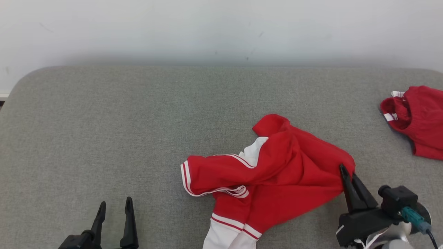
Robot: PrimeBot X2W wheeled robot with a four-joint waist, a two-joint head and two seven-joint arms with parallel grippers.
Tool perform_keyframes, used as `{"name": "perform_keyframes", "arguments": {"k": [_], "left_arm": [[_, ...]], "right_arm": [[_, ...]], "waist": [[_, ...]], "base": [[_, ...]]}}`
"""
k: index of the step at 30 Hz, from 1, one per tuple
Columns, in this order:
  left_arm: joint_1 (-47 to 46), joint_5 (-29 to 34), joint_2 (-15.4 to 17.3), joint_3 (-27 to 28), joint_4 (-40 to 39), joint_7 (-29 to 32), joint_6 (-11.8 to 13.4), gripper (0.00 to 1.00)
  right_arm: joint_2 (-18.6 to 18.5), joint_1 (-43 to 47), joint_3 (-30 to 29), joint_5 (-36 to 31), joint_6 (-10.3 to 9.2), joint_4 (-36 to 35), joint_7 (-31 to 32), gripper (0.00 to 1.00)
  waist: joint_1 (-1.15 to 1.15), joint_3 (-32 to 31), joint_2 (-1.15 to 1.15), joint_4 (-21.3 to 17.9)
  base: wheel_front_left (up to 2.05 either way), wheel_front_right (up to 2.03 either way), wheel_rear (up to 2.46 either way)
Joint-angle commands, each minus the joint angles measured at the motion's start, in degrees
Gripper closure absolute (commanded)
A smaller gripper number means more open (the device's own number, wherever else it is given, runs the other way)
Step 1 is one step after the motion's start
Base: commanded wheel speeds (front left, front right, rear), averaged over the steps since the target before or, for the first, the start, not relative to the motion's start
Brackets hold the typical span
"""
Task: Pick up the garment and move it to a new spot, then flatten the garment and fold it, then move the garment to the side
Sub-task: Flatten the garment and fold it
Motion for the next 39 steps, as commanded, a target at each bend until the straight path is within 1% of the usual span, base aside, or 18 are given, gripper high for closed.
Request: {"name": "perform_keyframes", "arguments": {"k": [1,3,4,7,9,11,12,17,18,19,22,24,26,28,30,34,37,39], "left_arm": [[-0.38,-0.37,-0.04,-0.28,0.1,-0.15,0.04,0.0],[-1.21,-0.6,-0.04,-0.99,0.42,-0.15,-0.01,0.0],[-1.5,-0.66,-0.03,-1.48,0.57,-0.15,-0.05,0.0],[-2.32,-0.99,-0.03,-2.59,0.83,-0.15,0.01,0.0],[-2.79,-1.17,-0.05,-3.54,0.88,-0.15,0.03,0.0],[-2.93,-1.38,-0.05,-4.39,0.95,-0.15,0.09,0.0],[-2.93,-1.38,-0.05,-4.39,0.95,-0.15,0.09,0.0],[-3.57,-1.6,-0.05,-5.91,1.18,-0.15,0.5,0.0],[-3.52,-1.6,-0.04,-6.04,1.23,-0.15,0.49,0.0],[-3.44,-1.53,-0.04,-6.18,1.31,-0.15,0.54,0.0],[-2.69,-1.5,-0.05,-5.6,0.99,-0.15,0.84,0.0],[-1.99,-1.46,-0.05,-5.09,0.81,-0.15,1.11,0.0],[-1.48,-1.39,-0.04,-4.59,0.63,-0.15,1.1,0.0],[-1.16,-1.18,-0.04,-4.09,0.49,-0.15,1.33,0.0],[-1.21,-0.94,-0.05,-3.97,0.26,-0.15,1.38,0.0],[-1.23,-0.87,-0.04,-3.59,-0.27,-0.15,1.67,0.0],[-0.99,-0.69,-0.04,-3.48,-0.44,-0.15,1.58,0.0],[-0.87,-0.64,-0.03,-3.27,-0.41,-0.15,1.43,0.0]], "right_arm": [[0.58,-0.03,-0.6,-2.09,-0.13,-2.97,1.63,1.0],[1.8,-2.08,0.38,-4.82,-0.13,-5.29,4.41,1.0],[2.31,-3.21,0.85,-5.3,-0.13,-5.17,5.01,1.0],[3.34,-7.4,3.09,-6.61,-0.13,-1.97,6.44,1.0],[3.65,-11.03,4.85,-7.42,-0.14,1.86,6.6,1.0],[4.03,-14.77,6.69,-8.15,-0.13,7.24,6.84,1.0],[4.03,-14.77,6.69,-8.15,-0.13,7.24,6.84,1.0],[5.89,-22.56,10.35,-7.86,-0.13,22.36,4.68,1.0],[6.05,-23.64,11.06,-7.82,-0.13,25.02,3.92,0.29],[6.32,-24.65,11.2,-7.02,-0.13,26.88,2.48,0.0],[7.04,-25.88,12.41,-5.3,-0.13,30.27,-2.25,0.0],[7.11,-25.9,13.57,-2.87,-0.13,30.23,-4.34,0.0],[6.34,-25.47,14.86,-0.52,-0.13,27.91,-5.5,0.0],[4.52,-24.09,15.3,1.34,-0.13,24.45,-5.92,0.0],[2.69,-21.78,13.78,3.02,-0.13,19.77,-5.96,0.0],[-1.31,-15.64,10.97,2.81,-0.13,13.01,-5.98,0.0],[-3.15,-11.66,8.81,3.36,-0.13,11.63,-5.98,0.0],[-3.15,-10.16,7.26,3.49,-0.13,10.8,-5.99,0.0]], "waist": [[0.01,0.58,0.0,-0.36],[0.01,0.86,0.0,0.3],[0.01,0.95,0.0,0.78],[0.01,1.19,0.0,2.38],[0.01,1.37,0.0,3.55],[0.01,1.44,0.0,4.62],[0.01,1.44,0.0,4.62],[0.01,1.37,0.0,6.59],[0.01,1.31,0.0,6.93],[0.01,1.19,0.0,7.21],[0.01,0.96,0.0,6.85],[0.01,0.82,0.0,6.1],[0.01,0.67,0.0,5.0],[0.01,0.55,0.0,3.69],[0.01,0.51,0.0,2.73],[0.01,0.72,0.0,1.26],[0.01,0.86,0.0,0.62],[0.01,0.85,0.0,0.44]], "base": [[0.0,0.0,0.0],[0.0,0.0,0.0],[0.0,0.0,0.0],[0.0,0.0,0.0],[0.0,0.0,0.0],[0.0,0.0,0.0],[0.0,0.0,0.0],[0.0,0.0,0.0],[0.0,0.0,0.0],[0.0,0.0,0.0],[0.0,0.0,0.0],[0.0,0.0,0.0],[0.0,0.0,0.0],[0.0,0.0,0.0],[0.0,0.0,0.0],[0.0,0.0,0.0],[0.0,0.0,0.0],[0.0,0.0,0.0]]}}
